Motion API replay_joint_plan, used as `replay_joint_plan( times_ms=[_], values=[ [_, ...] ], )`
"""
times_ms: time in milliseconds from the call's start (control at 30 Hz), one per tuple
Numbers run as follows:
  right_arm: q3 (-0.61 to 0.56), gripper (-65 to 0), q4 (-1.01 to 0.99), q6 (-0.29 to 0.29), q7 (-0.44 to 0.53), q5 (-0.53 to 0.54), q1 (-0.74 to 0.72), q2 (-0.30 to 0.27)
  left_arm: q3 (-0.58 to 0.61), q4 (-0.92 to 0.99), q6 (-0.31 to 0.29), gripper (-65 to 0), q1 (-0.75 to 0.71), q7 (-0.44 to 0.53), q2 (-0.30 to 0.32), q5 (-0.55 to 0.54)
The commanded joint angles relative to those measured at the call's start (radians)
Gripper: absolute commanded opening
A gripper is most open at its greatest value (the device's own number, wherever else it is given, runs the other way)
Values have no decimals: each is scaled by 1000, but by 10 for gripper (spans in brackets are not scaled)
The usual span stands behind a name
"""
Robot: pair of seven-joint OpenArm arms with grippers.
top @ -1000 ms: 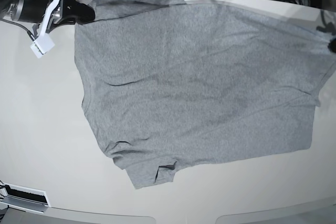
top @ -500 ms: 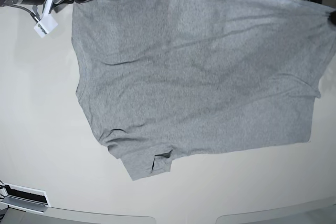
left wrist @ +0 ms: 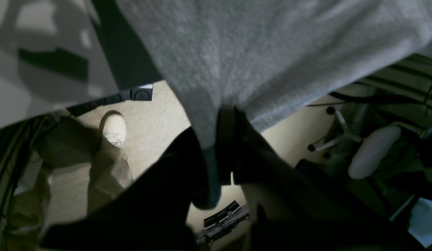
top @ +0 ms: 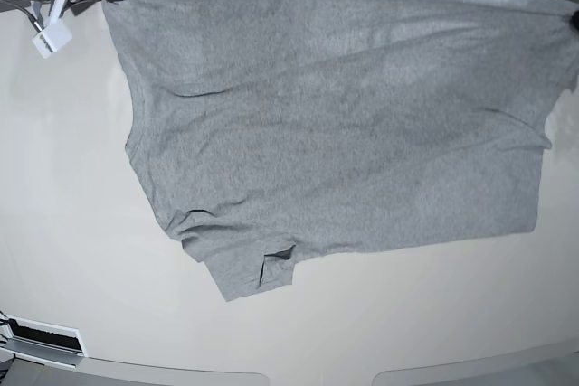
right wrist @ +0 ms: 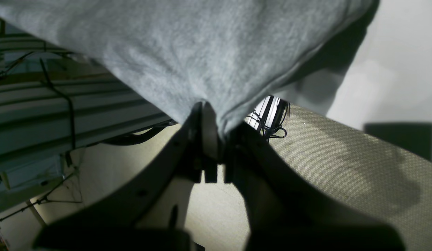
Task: Layout the t-shirt on the table in an organized manner, then fold the t-shirt properly
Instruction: 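Drag the held shirt across the table with both grippers to flatten it, then lower the shirt shoulders onto the table with both grippers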
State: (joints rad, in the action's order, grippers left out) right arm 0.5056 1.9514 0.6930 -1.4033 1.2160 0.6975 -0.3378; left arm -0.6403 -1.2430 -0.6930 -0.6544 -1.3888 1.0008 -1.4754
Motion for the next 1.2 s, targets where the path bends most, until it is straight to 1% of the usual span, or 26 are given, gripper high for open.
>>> replay_joint_plan(
  times_ms=[0,33,67,200,267,400,567,667,800,867,1033,1100,1167],
  values=[
    [6,-650,17,5,7,18,4,-14,-11,-7,-5,-650,-2,-8,27,-8],
    [5,-650,17,5,7,18,4,-14,-11,-7,-5,-650,-2,-8,27,-8],
    [5,-650,17,5,7,18,3,-14,-11,-7,-5,-650,-1,23,27,-8],
    [5,-650,17,5,7,18,0,-14,-11,-7,-5,-650,10,222,26,-8],
    [5,-650,17,5,37,18,0,-14,-11,-7,-5,-650,39,275,13,-8],
    [5,-650,17,5,110,17,0,-11,-11,-7,-5,-650,115,274,-42,-8],
    [5,-650,17,5,117,13,-45,-8,-11,-7,-5,-650,153,274,-104,-8],
    [5,-650,17,5,117,13,-83,-8,-11,-6,-5,-650,154,275,-118,-8],
    [5,-650,16,5,122,10,-127,-6,-11,-5,-5,-650,157,293,-117,-8],
    [5,-650,16,5,137,5,-147,-3,-11,-5,-5,-650,157,327,-117,-3],
    [5,-650,8,5,183,-66,-202,29,-11,-5,-5,-650,157,464,-117,122],
    [5,-650,8,5,190,-73,-217,44,-11,-5,-5,-650,157,497,-118,149],
    [3,-650,8,5,207,-73,-227,50,-11,-5,-5,-650,160,507,-119,162]
  ],
)
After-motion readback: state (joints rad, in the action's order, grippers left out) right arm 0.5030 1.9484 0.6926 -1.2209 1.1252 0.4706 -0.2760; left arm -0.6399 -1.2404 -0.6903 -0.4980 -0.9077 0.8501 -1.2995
